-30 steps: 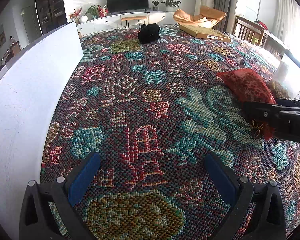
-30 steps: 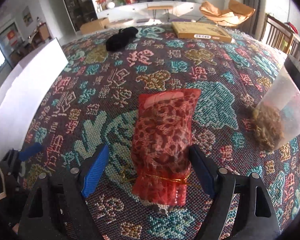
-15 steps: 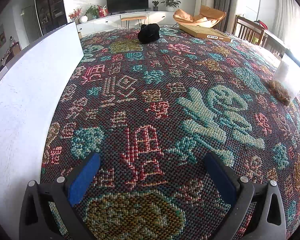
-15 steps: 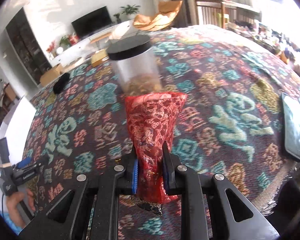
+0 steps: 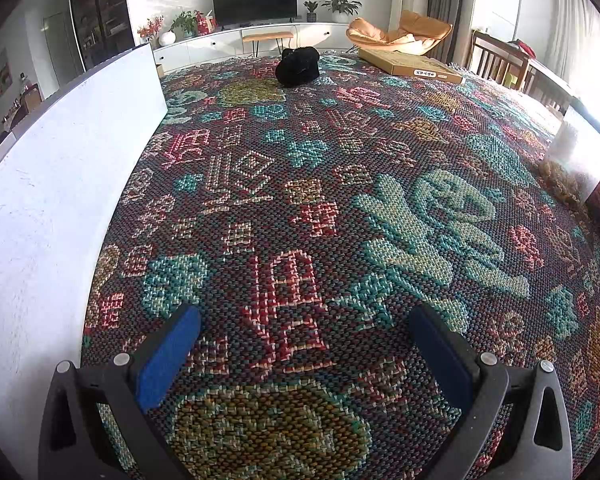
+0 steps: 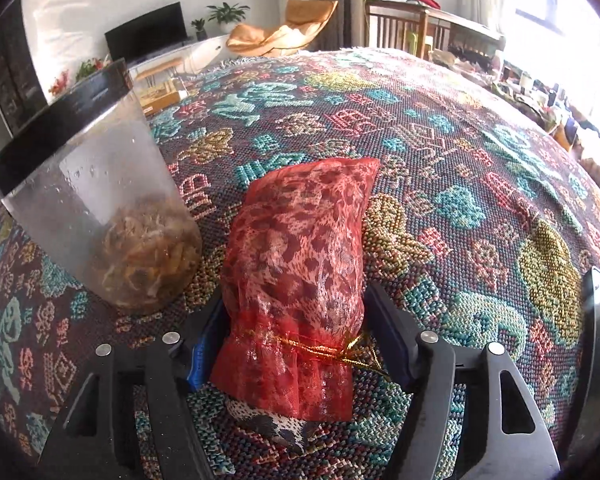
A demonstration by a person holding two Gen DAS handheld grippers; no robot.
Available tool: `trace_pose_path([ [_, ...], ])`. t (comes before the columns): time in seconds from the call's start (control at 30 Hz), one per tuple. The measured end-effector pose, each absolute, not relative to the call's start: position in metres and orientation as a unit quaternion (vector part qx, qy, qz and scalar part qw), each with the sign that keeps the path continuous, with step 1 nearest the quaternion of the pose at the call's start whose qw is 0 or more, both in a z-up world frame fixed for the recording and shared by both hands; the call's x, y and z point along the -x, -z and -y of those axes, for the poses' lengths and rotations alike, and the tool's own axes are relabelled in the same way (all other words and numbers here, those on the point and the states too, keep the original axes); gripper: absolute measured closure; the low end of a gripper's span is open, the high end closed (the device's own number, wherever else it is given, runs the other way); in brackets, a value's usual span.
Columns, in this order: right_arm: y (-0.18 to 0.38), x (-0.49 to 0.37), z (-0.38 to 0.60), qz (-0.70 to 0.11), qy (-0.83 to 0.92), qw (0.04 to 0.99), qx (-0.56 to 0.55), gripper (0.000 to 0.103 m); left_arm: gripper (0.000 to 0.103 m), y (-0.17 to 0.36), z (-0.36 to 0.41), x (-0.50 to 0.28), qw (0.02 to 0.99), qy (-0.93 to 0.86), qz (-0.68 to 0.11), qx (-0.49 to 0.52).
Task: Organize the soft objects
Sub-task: 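Grasp the red mesh bag with the right gripper, then grasp the black plush with the left gripper while the right gripper holds the red bag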
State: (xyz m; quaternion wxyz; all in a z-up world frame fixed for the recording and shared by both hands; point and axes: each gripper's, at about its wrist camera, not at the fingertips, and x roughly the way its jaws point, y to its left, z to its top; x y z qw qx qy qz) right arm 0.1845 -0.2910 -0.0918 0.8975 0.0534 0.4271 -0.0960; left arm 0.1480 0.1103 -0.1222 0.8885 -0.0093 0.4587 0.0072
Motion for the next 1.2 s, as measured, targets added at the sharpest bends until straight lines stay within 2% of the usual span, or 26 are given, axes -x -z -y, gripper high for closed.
trace_pose_path([
  [0.23,0.094,-0.186,0.293,-0.431,0.099,0.896,-0.052,0.023,0.0,0.122,-0.111,-0.15,0.887,-0.008,-0.462,0.01],
  [0.4,0.094,-0.186,0.293,-0.431,0.098,0.896,-0.052,0.023,0.0,0.117,-0.11,-0.168,0.861,-0.009,-0.509,0.026],
  [0.6,0.094,-0.186,0.293,-0.431,0.098,0.896,-0.052,0.023,0.0,0.086,-0.096,-0.196,0.859,0.031,-0.505,0.076],
  [0.83,0.094,-0.186,0.294,-0.431,0.098,0.895,-0.052,0.023,0.0,0.053,-0.087,-0.296,0.886,0.037,-0.461,0.007],
  [1.07,0.093,-0.187,0.294,-0.431,0.098,0.895,-0.052,0.023,0.0,0.059,-0.101,-0.412,0.898,0.024,-0.438,-0.028],
  [1.2,0.093,-0.186,0.294,-0.431,0.098,0.895,-0.052,0.023,0.001,0.086,-0.113,-0.459,0.886,0.002,-0.463,-0.018],
])
